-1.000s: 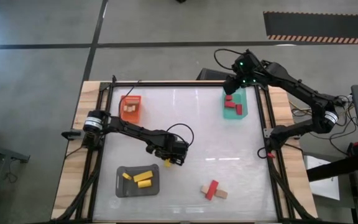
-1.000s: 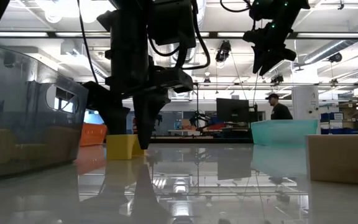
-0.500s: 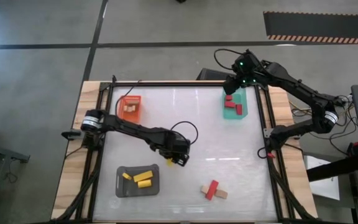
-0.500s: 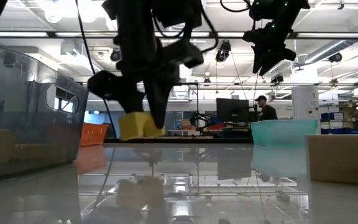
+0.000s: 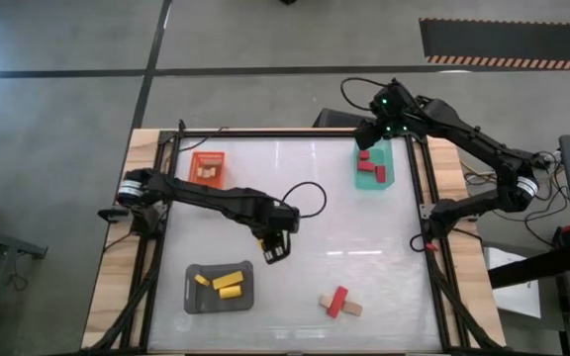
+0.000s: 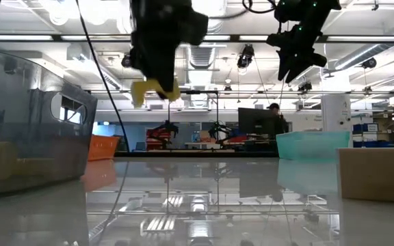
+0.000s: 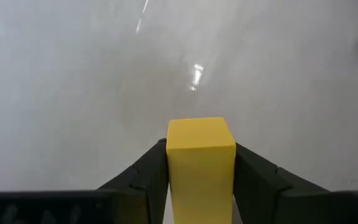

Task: Sort & place blocks by color
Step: Put the yellow block into the black bin

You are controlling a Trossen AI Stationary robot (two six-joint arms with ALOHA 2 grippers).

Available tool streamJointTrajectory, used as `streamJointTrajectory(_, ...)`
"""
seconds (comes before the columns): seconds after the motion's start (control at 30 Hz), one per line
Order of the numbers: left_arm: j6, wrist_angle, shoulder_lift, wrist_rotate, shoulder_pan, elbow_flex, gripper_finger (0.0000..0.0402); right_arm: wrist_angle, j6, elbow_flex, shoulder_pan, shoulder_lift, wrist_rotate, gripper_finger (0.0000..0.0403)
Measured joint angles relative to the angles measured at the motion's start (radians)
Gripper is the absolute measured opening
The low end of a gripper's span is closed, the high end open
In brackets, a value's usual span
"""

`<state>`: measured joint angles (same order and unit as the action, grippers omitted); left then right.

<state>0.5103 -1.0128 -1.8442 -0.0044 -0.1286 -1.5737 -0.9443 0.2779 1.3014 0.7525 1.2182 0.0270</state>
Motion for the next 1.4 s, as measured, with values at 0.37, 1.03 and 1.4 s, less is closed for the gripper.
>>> streamJointTrajectory(0.37, -0.292, -0.028, 0.169, -0.103, 0.0, 0.003, 0.0128, 0.003, 0.025, 0.0, 0.0, 0.0, 0.002, 0.013)
streamJointTrajectory(1.03, -0.181, -0.262, 0.347, -0.117, -0.155, 0.023, 0.0128, 0.008, 0.066, 0.0, 0.0, 0.0, 0.002, 0.013)
streamJointTrajectory(1.4, 0.121, -0.262, 0.312, -0.038, -0.416, 0.049, 0.0128, 0.011, 0.074, 0.0, 0.0, 0.0, 0.002, 0.013)
